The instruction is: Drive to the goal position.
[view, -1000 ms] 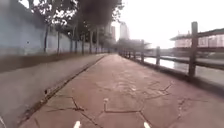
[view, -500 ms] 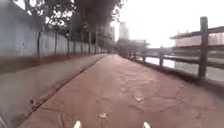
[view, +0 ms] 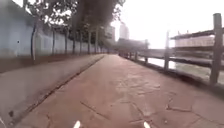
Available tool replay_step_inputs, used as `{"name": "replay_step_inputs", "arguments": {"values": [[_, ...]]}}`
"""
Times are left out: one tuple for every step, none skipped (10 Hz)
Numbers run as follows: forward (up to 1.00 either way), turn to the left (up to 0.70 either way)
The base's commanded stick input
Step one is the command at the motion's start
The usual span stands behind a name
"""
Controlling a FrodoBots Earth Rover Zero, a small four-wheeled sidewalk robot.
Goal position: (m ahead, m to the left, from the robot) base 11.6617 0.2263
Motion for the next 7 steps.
{"name": "replay_step_inputs", "arguments": {"values": [[0.7, 0.0], [0.7, 0.0], [0.7, 0.0], [0.7, 0.0], [0.7, 0.0], [0.7, 0.0], [0.7, 0.0]]}}
